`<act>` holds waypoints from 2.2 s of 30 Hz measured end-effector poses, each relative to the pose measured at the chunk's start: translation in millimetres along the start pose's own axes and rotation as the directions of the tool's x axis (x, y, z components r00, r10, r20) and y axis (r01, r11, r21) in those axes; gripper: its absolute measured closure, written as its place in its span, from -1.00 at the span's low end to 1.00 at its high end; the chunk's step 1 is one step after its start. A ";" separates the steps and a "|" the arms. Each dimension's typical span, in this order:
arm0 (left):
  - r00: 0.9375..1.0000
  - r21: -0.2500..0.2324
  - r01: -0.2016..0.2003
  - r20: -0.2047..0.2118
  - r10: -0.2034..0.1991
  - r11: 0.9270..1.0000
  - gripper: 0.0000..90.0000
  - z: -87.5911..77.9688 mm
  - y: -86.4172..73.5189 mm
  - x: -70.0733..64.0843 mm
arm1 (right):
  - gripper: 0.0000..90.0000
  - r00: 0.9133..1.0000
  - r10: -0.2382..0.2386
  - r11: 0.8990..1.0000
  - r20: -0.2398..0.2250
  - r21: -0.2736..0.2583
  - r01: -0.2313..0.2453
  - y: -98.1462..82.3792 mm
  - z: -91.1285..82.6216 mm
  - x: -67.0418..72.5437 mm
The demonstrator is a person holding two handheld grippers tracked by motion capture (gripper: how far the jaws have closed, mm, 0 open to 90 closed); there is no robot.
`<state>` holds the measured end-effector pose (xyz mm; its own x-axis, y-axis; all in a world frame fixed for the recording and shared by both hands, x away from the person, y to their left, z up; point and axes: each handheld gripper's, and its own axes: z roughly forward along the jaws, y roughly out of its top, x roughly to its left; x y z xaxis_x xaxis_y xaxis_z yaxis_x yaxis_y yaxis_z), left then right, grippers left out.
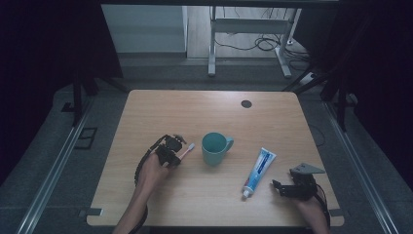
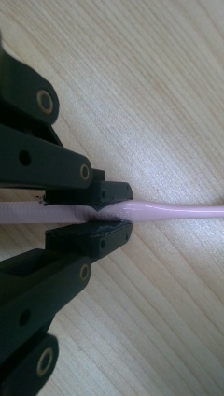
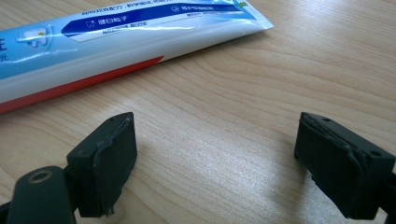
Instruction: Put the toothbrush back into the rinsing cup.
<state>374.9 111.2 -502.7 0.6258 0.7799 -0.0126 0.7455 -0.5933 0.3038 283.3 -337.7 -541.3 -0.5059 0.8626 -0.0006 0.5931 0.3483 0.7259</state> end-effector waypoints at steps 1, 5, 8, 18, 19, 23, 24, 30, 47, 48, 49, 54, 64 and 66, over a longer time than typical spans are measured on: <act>1.000 -0.004 -0.002 0.001 0.002 1.000 0.78 -1.4 -0.2 1.0 | -0.71 1.000 0.000 1.000 0.000 0.000 0.000 0.0 0.0 0.0; 1.000 -0.034 0.009 0.007 -0.009 0.999 0.78 -8.1 -1.0 2.1 | -0.71 1.000 0.000 1.000 0.000 0.000 0.000 0.0 0.0 0.0; 1.000 -0.056 0.004 0.020 -0.003 0.998 0.78 -14.8 -1.3 4.6 | -0.71 1.000 0.001 1.000 0.000 0.001 -0.001 0.0 0.0 0.1; 0.997 -0.175 0.027 0.073 -0.015 0.984 0.78 -43.2 -2.5 12.3 | -0.72 1.000 0.000 1.000 0.000 0.001 0.000 0.0 0.0 0.1; 0.997 -0.186 0.028 0.074 -0.015 0.982 0.78 -45.9 -2.4 12.2 | -0.72 1.000 0.000 1.000 0.000 0.001 0.000 0.0 0.0 0.1; 0.997 -0.229 0.021 0.077 -0.004 0.973 0.78 -56.2 -1.1 10.7 | -0.71 1.000 0.000 1.000 0.000 0.001 0.000 0.0 0.0 0.1; 0.997 -0.236 0.013 0.076 0.006 0.972 0.78 -59.0 -0.6 10.5 | -0.71 1.000 0.000 1.000 0.000 0.001 0.000 0.0 0.0 0.1; 0.997 -0.303 -0.007 0.071 0.030 0.953 0.78 -73.4 4.5 4.2 | -0.72 1.000 -0.002 1.000 0.001 0.000 0.002 0.1 0.0 0.0; 0.993 -0.471 -0.055 0.064 0.097 0.880 0.79 -107.9 23.9 -15.6 | -0.71 1.000 -0.001 1.000 0.000 -0.001 0.001 0.1 0.1 0.0; 0.993 -0.479 -0.059 0.064 0.103 0.876 0.79 -109.3 25.6 -16.8 | -0.71 1.000 -0.001 1.000 0.000 -0.001 0.001 0.1 0.1 0.0; 0.992 -0.488 -0.057 0.069 0.104 0.871 0.79 -110.4 27.3 -18.6 | -0.72 1.000 -0.001 1.000 0.000 -0.002 0.001 0.1 0.1 0.0; 0.989 -0.528 -0.071 0.075 0.130 0.847 0.82 -115.4 37.3 -25.9 | -0.71 1.000 -0.001 1.000 0.000 -0.001 0.001 0.1 0.1 0.0; 0.982 -0.535 -0.087 0.093 0.161 0.840 0.87 -111.5 55.1 -38.0 | -0.71 1.000 -0.002 1.000 0.000 -0.002 0.002 0.1 0.1 -0.1; 0.982 -0.533 -0.084 0.098 0.160 0.842 0.88 -109.0 56.1 -39.2 | -0.71 1.000 -0.001 1.000 0.000 -0.002 0.001 0.1 0.1 -0.1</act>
<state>367.1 69.1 -381.3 0.7566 0.6514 -0.0572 0.4527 -0.4585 0.7648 283.5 -337.7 -541.3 -0.5066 0.8622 -0.0018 0.5912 0.3489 0.7272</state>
